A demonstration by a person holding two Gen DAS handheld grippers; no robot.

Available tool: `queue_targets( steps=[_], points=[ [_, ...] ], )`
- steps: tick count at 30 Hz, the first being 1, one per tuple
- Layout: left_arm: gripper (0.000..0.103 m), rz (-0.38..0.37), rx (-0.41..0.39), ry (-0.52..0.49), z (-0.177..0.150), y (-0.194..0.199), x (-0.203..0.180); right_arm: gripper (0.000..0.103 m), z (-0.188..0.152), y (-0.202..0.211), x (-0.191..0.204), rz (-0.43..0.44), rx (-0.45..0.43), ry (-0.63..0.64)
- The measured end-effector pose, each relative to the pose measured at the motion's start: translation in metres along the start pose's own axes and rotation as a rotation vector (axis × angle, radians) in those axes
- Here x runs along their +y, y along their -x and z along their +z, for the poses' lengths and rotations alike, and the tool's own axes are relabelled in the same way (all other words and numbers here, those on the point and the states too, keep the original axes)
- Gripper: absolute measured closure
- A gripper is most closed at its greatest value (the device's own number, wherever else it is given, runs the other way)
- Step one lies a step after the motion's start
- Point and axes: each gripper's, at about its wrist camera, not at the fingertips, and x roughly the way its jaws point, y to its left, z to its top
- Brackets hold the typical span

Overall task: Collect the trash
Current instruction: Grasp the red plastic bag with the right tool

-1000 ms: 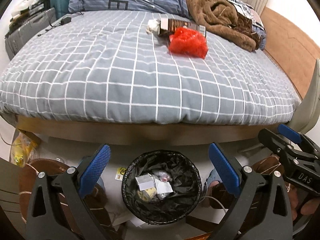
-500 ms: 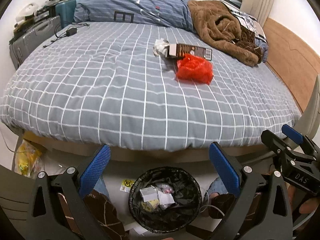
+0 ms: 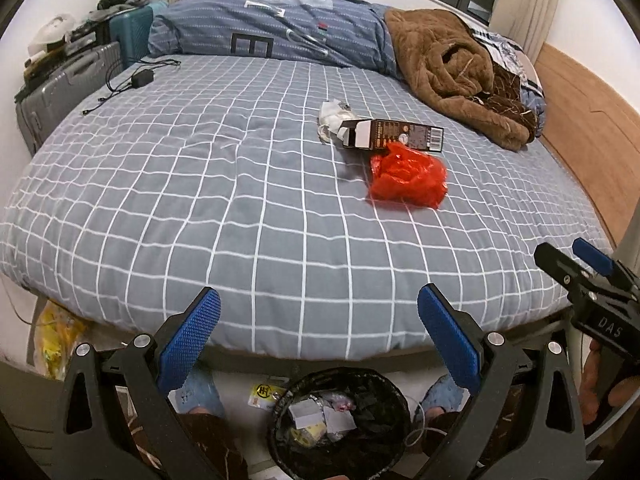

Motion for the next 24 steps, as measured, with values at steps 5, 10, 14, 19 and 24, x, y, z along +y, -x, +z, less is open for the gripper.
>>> queue_targets(
  steps=[5,10,14,19,24],
  points=[
    [0.006,0.003,0.018,-0.004,0.016,-0.024,0.003,0.008,0.02,-0.026,-0.001,0.009,0.006,0.002],
    [0.006,0.007,0.028,-0.009,0.034,-0.048,0.006,0.008,0.038,-0.054,-0.002,0.009,0.02,0.006],
    [0.006,0.004,0.046,-0.012,0.044,-0.066,0.008,0.008,0.049,-0.083,-0.001,0.015,0.039,0.009],
    [0.006,0.004,0.047,-0.017,0.052,-0.081,0.011,0.008,0.059,-0.118,-0.001,0.021,0.068,0.002],
    [0.006,0.014,0.049,-0.032,0.061,-0.096,0.014,0.008,0.067,-0.145,-0.001,0.059,0.084,-0.017]
  ],
)
